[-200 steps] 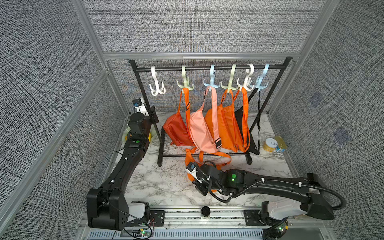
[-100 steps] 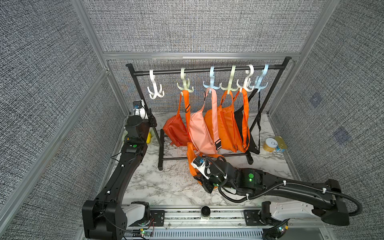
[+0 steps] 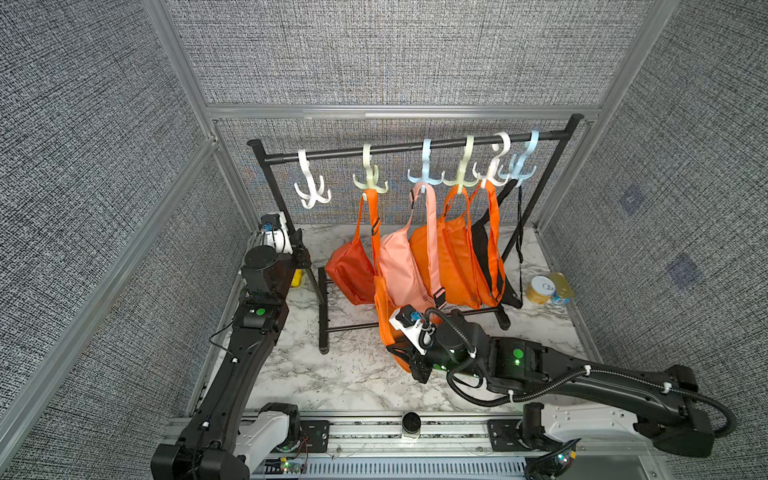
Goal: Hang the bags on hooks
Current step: Adjust the clothesline at the center of the board, then hang the bag on the hook.
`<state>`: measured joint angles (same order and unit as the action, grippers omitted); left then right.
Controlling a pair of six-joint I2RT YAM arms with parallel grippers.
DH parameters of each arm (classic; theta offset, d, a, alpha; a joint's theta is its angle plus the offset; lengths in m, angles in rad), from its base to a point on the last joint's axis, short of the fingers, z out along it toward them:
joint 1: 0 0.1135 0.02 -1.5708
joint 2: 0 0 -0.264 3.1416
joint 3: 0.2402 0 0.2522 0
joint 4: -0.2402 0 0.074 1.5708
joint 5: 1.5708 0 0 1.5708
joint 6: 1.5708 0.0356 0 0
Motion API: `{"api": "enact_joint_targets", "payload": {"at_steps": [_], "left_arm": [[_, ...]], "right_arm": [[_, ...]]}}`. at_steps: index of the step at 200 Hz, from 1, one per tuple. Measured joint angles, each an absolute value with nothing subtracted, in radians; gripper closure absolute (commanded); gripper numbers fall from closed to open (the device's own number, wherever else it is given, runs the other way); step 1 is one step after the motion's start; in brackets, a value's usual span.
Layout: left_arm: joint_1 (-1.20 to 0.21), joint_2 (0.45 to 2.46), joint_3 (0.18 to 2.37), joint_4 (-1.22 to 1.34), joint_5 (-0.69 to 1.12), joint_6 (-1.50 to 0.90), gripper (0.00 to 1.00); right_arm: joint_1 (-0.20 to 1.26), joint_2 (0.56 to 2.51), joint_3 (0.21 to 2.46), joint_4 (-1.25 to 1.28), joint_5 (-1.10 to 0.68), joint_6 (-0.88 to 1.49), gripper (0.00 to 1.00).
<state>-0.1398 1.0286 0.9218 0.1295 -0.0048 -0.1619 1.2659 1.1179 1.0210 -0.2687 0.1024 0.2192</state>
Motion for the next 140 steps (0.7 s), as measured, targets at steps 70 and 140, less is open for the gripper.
{"api": "enact_joint_targets", "payload": {"at_steps": [70, 140], "left_arm": [[-0.141, 0.96, 0.969, 0.071, 0.044, -0.27, 0.21], [-0.36, 0.751, 1.013, -0.046, 0.223, -0.214, 0.2]], "right_arm": [[1.243, 1.07, 1.023, -0.189, 0.128, 0.218, 1.0], [1.198, 0.987, 0.986, -0.017, 0.236, 0.233, 1.0]]}}
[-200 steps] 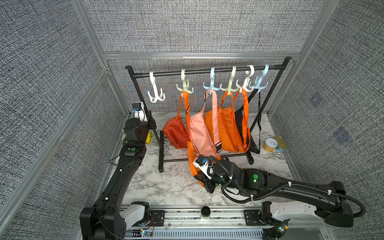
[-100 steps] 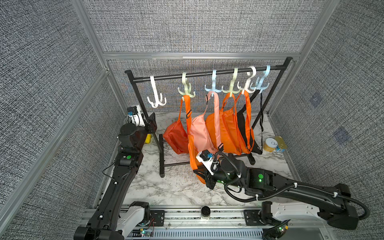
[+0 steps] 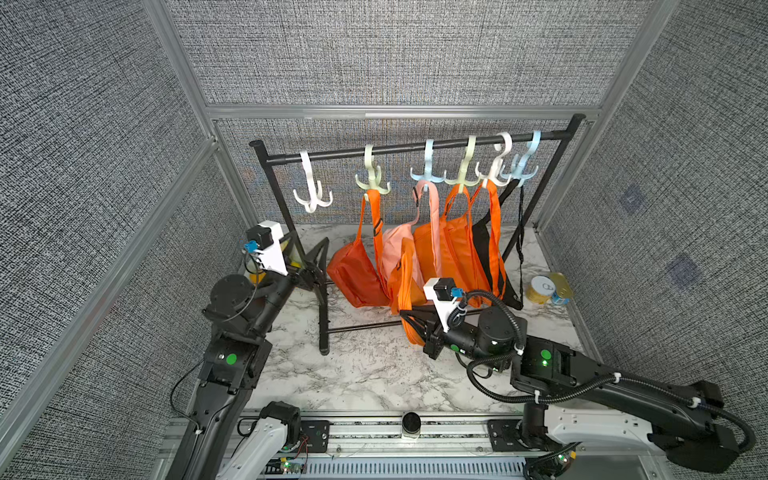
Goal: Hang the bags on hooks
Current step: Hang the bag on the hook.
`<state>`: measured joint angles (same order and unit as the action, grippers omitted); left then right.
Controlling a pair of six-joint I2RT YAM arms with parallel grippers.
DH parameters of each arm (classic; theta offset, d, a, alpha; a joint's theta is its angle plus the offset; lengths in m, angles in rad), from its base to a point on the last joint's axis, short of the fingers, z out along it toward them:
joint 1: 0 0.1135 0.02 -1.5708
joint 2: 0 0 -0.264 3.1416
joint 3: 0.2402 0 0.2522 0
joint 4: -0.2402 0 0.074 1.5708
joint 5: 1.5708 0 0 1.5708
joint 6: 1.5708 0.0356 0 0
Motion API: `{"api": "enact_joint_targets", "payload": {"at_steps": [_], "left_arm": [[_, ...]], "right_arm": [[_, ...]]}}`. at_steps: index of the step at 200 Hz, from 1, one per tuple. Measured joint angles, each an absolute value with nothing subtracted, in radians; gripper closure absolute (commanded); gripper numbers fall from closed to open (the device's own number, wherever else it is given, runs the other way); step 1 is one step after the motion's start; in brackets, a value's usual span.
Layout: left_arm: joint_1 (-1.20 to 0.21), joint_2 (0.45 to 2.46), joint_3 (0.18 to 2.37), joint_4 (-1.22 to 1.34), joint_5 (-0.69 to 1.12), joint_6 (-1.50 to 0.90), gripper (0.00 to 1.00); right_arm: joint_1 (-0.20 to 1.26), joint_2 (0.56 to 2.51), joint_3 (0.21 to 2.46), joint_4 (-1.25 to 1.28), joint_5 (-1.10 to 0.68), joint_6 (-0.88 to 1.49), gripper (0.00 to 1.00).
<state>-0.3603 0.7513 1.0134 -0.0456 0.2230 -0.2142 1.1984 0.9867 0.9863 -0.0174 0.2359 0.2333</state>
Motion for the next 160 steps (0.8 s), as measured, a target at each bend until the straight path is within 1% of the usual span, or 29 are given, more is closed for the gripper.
{"api": "enact_joint_targets", "payload": {"at_steps": [23, 41, 72, 103, 160], "left_arm": [[-0.589, 0.77, 1.001, -0.085, 0.204, -0.184, 0.2], [-0.756, 0.8, 0.988, -0.104, 0.151, -0.157, 0.2], [-0.94, 0.855, 0.984, -0.112, 0.081, -0.131, 0.2], [-1.031, 0.915, 0.984, -0.092, 0.043, -0.114, 0.19], [-1.047, 0.986, 0.987, 0.03, 0.002, -0.112, 0.19]], "right_arm": [[1.192, 0.994, 1.01, 0.02, 0.277, 0.236, 1.0], [1.192, 1.0, 1.045, 0.036, 0.315, 0.236, 1.0], [1.191, 1.002, 1.085, 0.062, 0.394, 0.234, 1.0], [1.19, 1.002, 1.089, 0.079, 0.451, 0.234, 1.0], [1.189, 0.996, 1.06, 0.101, 0.474, 0.25, 1.0]]}}
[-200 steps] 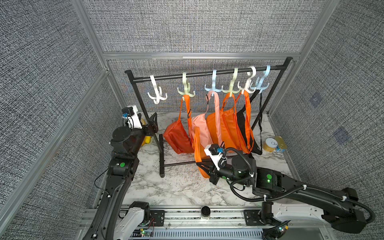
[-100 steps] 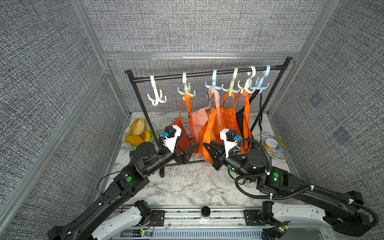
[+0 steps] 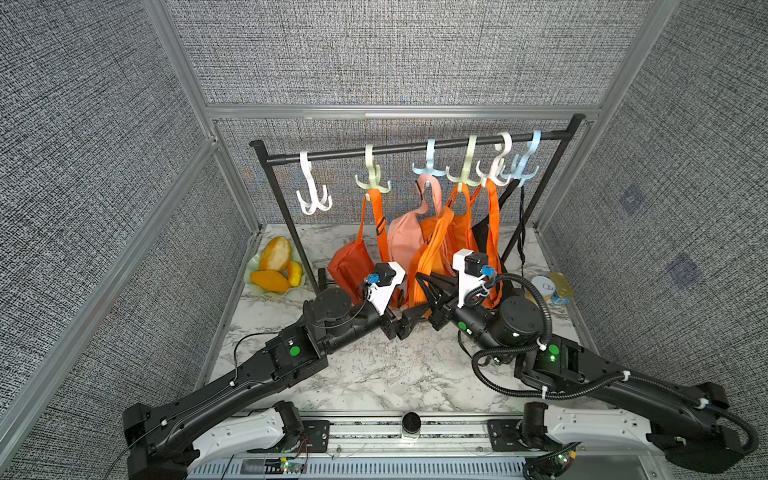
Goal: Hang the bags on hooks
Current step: Hang the bag on the hook.
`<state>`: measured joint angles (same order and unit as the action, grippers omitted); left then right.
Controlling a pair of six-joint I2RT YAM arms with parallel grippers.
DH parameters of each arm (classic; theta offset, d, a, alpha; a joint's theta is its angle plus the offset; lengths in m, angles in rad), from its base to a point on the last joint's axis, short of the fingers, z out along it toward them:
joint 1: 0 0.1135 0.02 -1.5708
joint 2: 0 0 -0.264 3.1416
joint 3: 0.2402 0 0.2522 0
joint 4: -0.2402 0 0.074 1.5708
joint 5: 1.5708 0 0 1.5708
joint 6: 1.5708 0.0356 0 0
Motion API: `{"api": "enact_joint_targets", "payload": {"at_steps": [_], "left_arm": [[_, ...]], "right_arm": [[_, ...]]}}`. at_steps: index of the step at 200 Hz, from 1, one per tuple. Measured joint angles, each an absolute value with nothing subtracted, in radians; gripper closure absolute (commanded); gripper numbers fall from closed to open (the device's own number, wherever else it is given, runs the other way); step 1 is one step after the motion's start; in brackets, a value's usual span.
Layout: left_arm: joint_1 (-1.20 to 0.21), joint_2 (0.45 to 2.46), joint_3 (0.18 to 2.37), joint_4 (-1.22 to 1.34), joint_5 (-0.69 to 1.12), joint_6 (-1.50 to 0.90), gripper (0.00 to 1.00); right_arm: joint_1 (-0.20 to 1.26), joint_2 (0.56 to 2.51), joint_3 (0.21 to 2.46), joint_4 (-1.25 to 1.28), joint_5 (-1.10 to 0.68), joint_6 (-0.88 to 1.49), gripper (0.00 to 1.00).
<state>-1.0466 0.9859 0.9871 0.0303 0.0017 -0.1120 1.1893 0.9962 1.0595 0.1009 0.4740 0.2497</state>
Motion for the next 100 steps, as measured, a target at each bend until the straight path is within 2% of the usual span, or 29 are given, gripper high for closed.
{"api": "enact_joint_targets", "payload": {"at_steps": [18, 47, 100], "left_arm": [[-1.047, 1.016, 0.995, 0.052, -0.026, -0.109, 0.23], [-1.047, 1.063, 1.025, 0.068, -0.028, -0.109, 0.4], [-1.053, 1.118, 1.081, 0.05, 0.005, -0.102, 0.86]], "right_arm": [[1.189, 0.988, 1.042, 0.122, 0.474, 0.264, 1.0], [1.187, 0.97, 1.013, 0.164, 0.474, 0.274, 1.0], [1.184, 0.952, 0.972, 0.234, 0.492, 0.277, 1.0]]}}
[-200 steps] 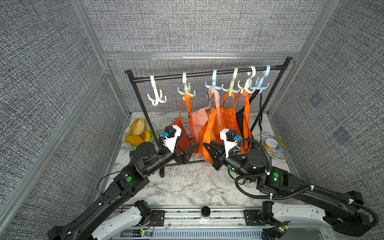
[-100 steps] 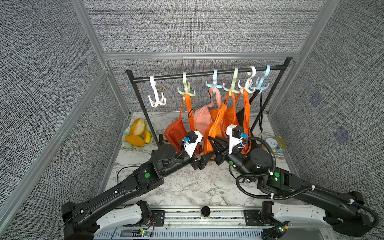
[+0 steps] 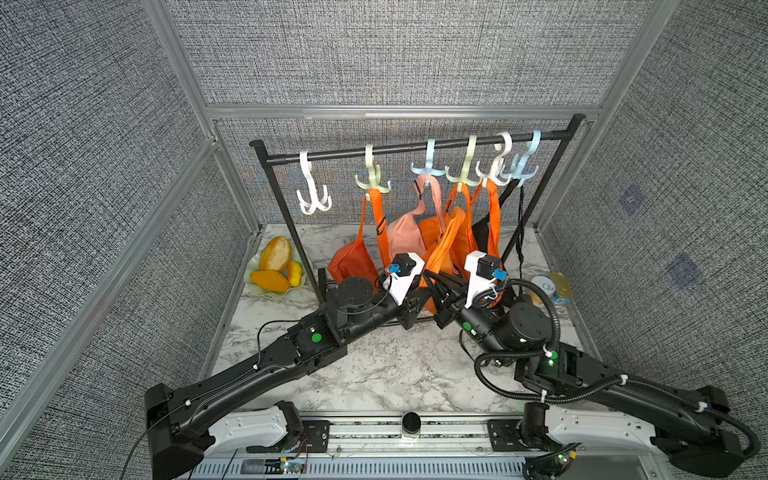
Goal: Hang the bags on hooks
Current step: Hang the bag on the hook.
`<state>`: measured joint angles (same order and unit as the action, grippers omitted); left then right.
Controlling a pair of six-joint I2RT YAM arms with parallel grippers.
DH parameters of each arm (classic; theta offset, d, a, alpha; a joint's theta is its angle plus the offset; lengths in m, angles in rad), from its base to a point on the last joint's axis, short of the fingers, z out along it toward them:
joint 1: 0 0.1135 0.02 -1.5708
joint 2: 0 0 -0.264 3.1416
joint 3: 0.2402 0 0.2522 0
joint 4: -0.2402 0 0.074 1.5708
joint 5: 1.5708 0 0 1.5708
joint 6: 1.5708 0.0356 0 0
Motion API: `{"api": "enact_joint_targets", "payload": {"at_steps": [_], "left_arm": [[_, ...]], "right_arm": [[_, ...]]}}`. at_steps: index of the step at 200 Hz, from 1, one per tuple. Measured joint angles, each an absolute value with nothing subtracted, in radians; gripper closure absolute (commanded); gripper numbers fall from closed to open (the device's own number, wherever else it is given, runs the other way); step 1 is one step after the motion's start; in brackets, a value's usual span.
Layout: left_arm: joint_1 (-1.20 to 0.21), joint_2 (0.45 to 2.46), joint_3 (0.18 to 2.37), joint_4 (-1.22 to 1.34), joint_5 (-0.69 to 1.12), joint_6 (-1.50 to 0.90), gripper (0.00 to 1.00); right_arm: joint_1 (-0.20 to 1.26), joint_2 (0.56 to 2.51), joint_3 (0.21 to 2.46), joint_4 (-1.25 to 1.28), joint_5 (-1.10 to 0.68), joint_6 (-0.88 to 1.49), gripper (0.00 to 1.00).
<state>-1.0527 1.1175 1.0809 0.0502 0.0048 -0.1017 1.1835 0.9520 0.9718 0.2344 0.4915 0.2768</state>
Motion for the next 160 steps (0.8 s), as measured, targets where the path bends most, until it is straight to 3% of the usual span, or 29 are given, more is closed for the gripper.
{"api": "enact_joint_targets", "payload": {"at_steps": [20, 35, 52, 66, 88, 111, 160], "left_arm": [[-1.053, 1.114, 1.081, 0.049, 0.009, -0.102, 1.0], [-1.053, 1.105, 1.082, 0.041, 0.014, -0.099, 1.0], [-1.053, 1.092, 1.083, 0.028, 0.031, -0.097, 1.0], [-1.045, 1.076, 1.087, 0.004, 0.005, -0.101, 1.0], [-1.012, 1.046, 1.104, -0.031, -0.038, -0.109, 1.0], [-0.979, 1.011, 1.13, -0.081, -0.024, -0.109, 1.0], [-0.935, 0.932, 1.2, -0.233, 0.004, -0.103, 1.0]], "right_arm": [[1.184, 0.944, 0.959, 0.251, 0.488, 0.277, 1.0], [1.185, 0.934, 0.953, 0.256, 0.474, 0.277, 0.95], [1.186, 0.922, 0.953, 0.25, 0.457, 0.273, 0.74], [1.189, 0.904, 0.957, 0.225, 0.459, 0.252, 0.49], [1.188, 0.864, 0.969, 0.194, 0.459, 0.219, 0.28], [1.187, 0.786, 0.923, 0.168, 0.428, 0.179, 0.2], [1.187, 0.61, 0.873, 0.024, 0.422, 0.118, 0.17]]}}
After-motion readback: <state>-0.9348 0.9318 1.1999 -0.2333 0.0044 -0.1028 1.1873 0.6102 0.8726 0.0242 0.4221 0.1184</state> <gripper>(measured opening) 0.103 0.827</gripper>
